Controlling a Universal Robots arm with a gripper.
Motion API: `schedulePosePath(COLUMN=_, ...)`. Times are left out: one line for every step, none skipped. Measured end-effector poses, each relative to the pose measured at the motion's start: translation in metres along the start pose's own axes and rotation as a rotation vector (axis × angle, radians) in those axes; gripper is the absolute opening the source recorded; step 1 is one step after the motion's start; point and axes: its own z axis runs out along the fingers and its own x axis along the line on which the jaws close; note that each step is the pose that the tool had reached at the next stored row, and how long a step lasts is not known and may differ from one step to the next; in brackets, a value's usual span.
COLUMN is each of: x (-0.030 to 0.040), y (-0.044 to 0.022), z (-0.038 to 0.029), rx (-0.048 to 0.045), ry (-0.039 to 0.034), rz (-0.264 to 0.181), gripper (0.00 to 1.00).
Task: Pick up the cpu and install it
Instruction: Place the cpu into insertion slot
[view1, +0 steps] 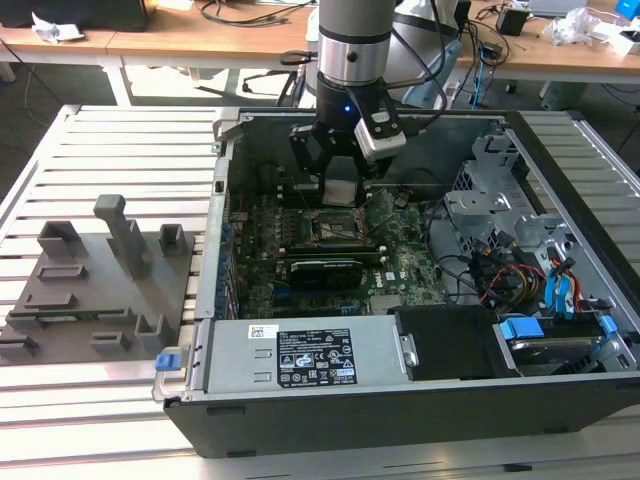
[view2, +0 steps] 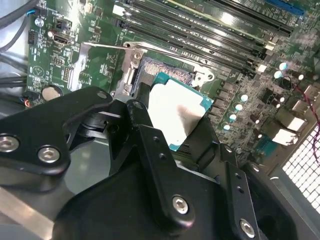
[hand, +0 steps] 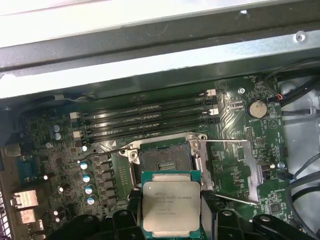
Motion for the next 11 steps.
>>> schedulePosePath(x=0.0, y=0.0, z=0.0, rx=0.0004, ry=0.0006, rz=0.013, gripper=0.55)
schedulePosePath(x=0.0, y=0.0, z=0.0, rx=0.0007, ry=0.0012, rz=0.024, gripper=0.55)
schedulePosePath(x=0.0, y=0.0, z=0.0, rx=0.001, ry=0.0016, rz=0.033, gripper=0.55)
schedulePosePath(x=0.0, y=0.0, z=0.0, rx=0.0015, ry=0.0023, rz=0.048, gripper=0.55)
schedulePosePath(x=0.0, y=0.0, z=0.0, rx=0.0017, ry=0.0028, rz=0.056, gripper=0.55)
schedulePosePath(x=0.0, y=0.0, z=0.0, rx=0.002, ry=0.0032, rz=0.064, gripper=0.55)
schedulePosePath(x=0.0, y=0.0, z=0.0, rx=0.0026, ry=0.0043, rz=0.086, gripper=0.55)
schedulePosePath(x=0.0, y=0.0, z=0.0, rx=0.003, ry=0.005, rz=0.1, gripper=0.55)
schedulePosePath(x=0.0, y=0.0, z=0.0, rx=0.0034, ry=0.0058, rz=0.115, gripper=0.55)
schedulePosePath(x=0.0, y=0.0, z=0.0, rx=0.0038, ry=0.0065, rz=0.129, gripper=0.55)
schedulePosePath(x=0.0, y=0.0, z=0.0, rx=0.0043, ry=0.0074, rz=0.148, gripper=0.55)
